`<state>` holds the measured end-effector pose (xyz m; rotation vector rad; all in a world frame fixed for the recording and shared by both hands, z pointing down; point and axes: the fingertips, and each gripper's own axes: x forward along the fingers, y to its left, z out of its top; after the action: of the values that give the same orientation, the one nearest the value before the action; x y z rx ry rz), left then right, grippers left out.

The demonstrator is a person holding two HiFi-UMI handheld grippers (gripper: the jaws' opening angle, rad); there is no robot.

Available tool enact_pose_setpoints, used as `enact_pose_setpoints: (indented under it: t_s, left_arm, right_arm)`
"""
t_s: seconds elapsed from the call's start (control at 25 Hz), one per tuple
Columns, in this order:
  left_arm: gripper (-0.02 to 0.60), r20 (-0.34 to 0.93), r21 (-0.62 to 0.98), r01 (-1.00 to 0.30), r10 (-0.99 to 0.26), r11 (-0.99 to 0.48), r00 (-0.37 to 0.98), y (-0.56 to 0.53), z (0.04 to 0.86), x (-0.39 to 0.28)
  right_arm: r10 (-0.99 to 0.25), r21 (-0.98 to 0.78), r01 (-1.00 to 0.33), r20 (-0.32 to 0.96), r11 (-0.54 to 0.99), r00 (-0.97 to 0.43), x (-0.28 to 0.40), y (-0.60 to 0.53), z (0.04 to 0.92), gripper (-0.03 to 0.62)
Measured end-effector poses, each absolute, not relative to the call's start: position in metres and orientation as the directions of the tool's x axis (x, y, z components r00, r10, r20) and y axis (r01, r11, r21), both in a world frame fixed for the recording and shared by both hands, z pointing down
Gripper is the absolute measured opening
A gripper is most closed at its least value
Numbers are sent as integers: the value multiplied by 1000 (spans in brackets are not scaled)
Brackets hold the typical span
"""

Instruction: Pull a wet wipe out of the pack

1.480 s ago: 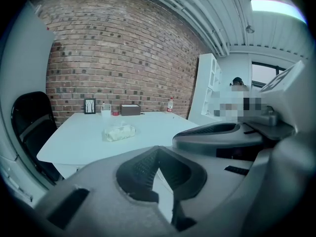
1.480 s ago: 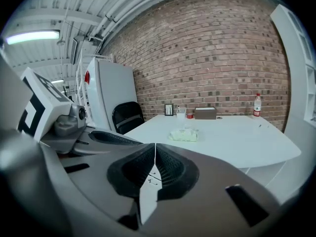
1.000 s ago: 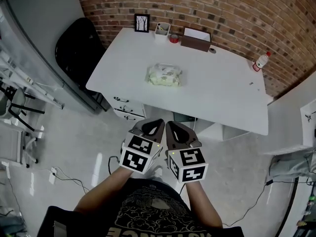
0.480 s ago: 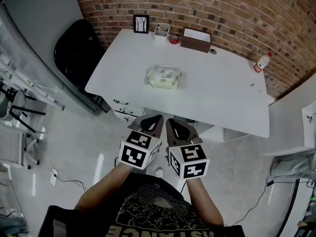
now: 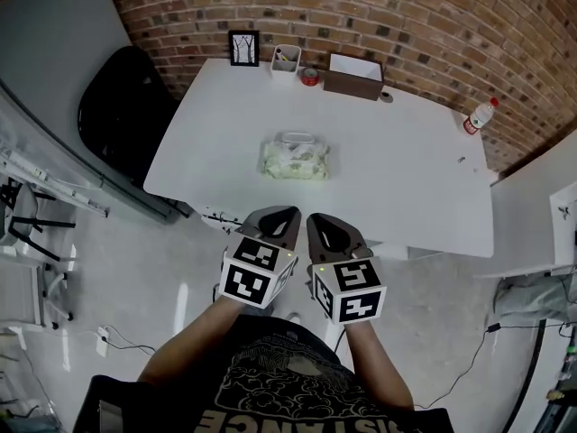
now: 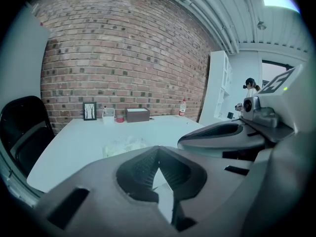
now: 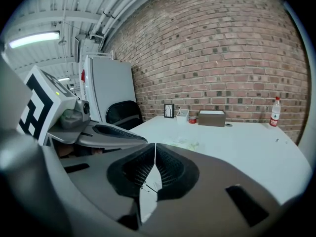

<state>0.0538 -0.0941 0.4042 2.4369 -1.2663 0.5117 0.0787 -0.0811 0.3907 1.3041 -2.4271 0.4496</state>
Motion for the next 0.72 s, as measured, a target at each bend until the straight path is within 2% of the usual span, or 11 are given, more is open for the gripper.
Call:
enact_pose_setpoints:
  t_s: [0.72]
  left_arm:
    - [11, 476, 190, -755, -613, -628, 630, -182, 421, 26]
  right_arm:
    - [-748, -117, -909, 531, 400, -398, 50, -168, 414, 18]
